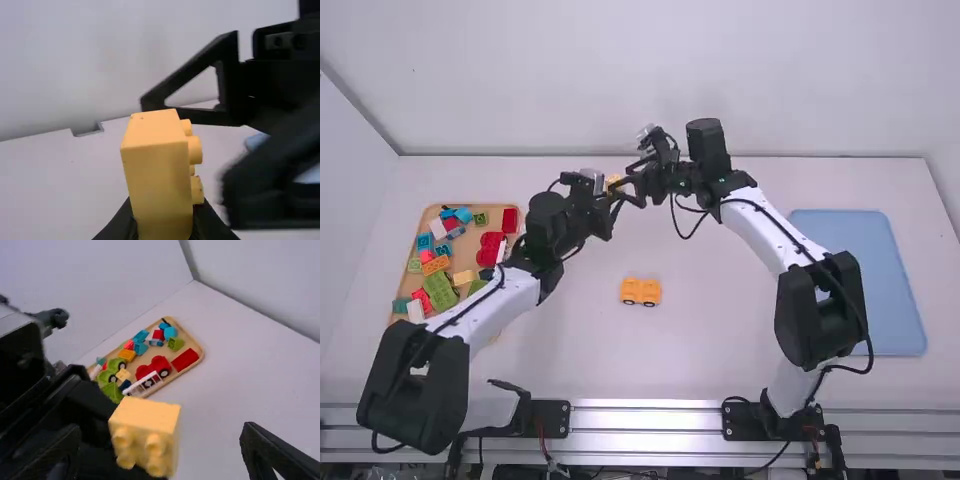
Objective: Assemble lego blocks to make yellow taxi
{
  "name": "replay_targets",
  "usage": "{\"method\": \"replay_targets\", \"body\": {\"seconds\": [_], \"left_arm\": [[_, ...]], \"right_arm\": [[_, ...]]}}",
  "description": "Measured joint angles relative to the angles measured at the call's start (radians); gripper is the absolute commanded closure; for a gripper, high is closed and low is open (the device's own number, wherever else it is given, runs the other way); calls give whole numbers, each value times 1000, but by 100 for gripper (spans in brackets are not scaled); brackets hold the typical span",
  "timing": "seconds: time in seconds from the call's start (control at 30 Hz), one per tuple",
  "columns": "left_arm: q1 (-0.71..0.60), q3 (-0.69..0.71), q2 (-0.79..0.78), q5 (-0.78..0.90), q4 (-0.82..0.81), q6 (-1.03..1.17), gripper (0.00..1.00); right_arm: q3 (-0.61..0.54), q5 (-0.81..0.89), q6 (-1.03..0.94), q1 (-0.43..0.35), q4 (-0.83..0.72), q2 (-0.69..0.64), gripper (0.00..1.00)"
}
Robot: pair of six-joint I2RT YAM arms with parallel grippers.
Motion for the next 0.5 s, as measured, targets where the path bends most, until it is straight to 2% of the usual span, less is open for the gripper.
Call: {"method": "replay_targets", "body": {"seconds": [0.23, 0.5], "left_arm": [[-10, 0, 0, -1, 9, -18, 98], [-10, 0, 0, -9, 14, -21, 98]], "right_arm": [[0, 27, 25, 0, 32, 0, 25], [-54, 22, 89, 2, 150, 0, 26]]}}
